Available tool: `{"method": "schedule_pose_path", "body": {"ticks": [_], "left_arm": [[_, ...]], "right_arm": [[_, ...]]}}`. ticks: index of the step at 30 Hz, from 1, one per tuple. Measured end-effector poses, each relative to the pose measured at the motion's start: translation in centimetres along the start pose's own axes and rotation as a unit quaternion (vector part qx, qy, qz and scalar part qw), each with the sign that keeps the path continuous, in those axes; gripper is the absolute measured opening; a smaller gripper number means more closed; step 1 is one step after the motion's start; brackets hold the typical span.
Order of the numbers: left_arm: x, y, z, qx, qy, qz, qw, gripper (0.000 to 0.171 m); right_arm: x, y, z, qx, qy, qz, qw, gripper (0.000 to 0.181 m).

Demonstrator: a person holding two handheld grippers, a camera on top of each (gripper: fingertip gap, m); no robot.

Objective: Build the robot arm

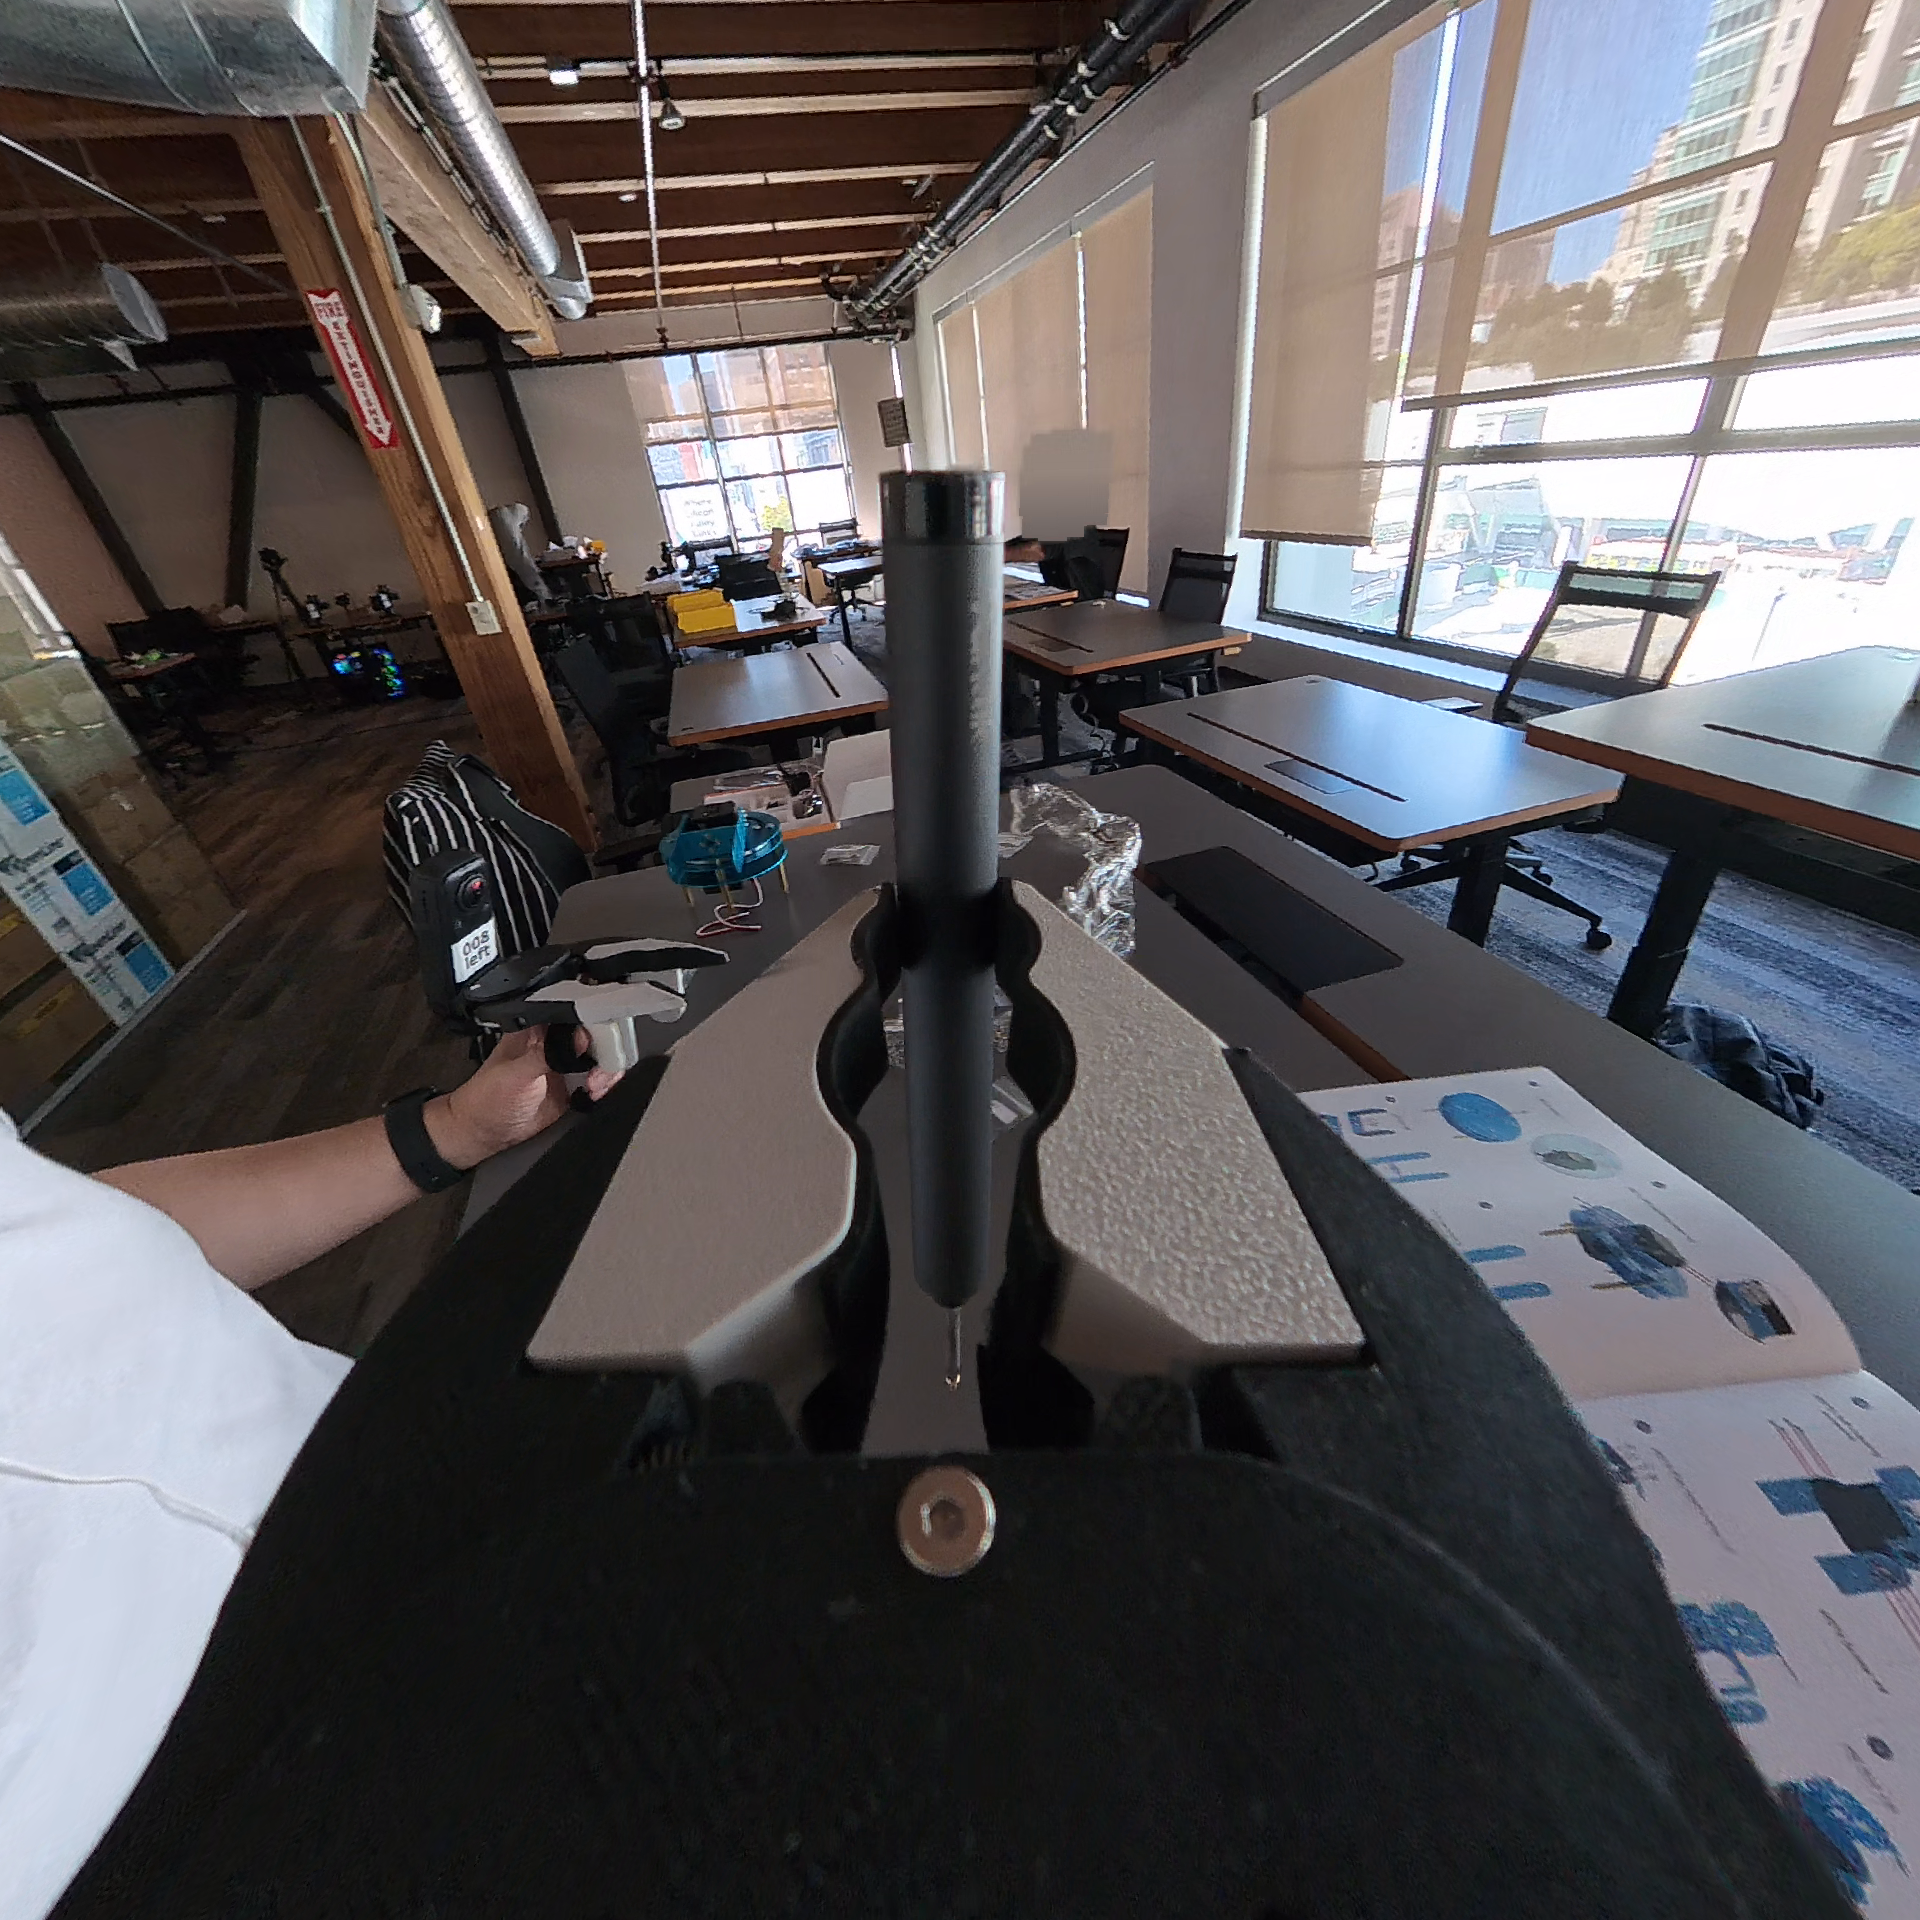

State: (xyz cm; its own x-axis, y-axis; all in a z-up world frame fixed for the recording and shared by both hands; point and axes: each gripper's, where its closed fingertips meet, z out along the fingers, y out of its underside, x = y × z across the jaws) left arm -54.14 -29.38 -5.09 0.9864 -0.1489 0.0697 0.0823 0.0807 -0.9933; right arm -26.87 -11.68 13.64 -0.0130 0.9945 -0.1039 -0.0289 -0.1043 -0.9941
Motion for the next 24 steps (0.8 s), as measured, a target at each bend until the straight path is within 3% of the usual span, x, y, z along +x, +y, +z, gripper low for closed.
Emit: {"method": "schedule_pose_path", "body": {"ticks": [9, 13, 16, 21, 24], "left_arm": [[1.3, -1.2, -0.2, 0.021, 0.021, -0.016, 0.999, 0.051], [5.2, -4.1, 0.6, 0.02, 0.103, -0.061, 0.993, 0.05], [8.9, -5.5, 1.5, 0.002, 0.159, -0.038, 0.987, 0.049], [14.1, -5.6, 2.7, -0.053, 0.251, -0.01, 0.967, 0.045], [15.5, -5.6, 3.3, -0.056, 0.278, 0.005, 0.959, 0.038]], "right_arm": [[-5.9, 2.4, 4.2, -0.037, -0.077, -0.011, 0.996, 0.017], [-10.1, 4.2, 7.1, -0.042, -0.145, -0.006, 0.989, 0.017], [-12.8, 5.5, 9.0, -0.038, -0.184, -0.001, 0.982, 0.017], [-15.7, 7.4, 11.4, -0.038, -0.23, 0.031, 0.972, 0.017], [-16.5, 8.6, 12.2, -0.044, -0.237, 0.034, 0.97, 0.017]]}}
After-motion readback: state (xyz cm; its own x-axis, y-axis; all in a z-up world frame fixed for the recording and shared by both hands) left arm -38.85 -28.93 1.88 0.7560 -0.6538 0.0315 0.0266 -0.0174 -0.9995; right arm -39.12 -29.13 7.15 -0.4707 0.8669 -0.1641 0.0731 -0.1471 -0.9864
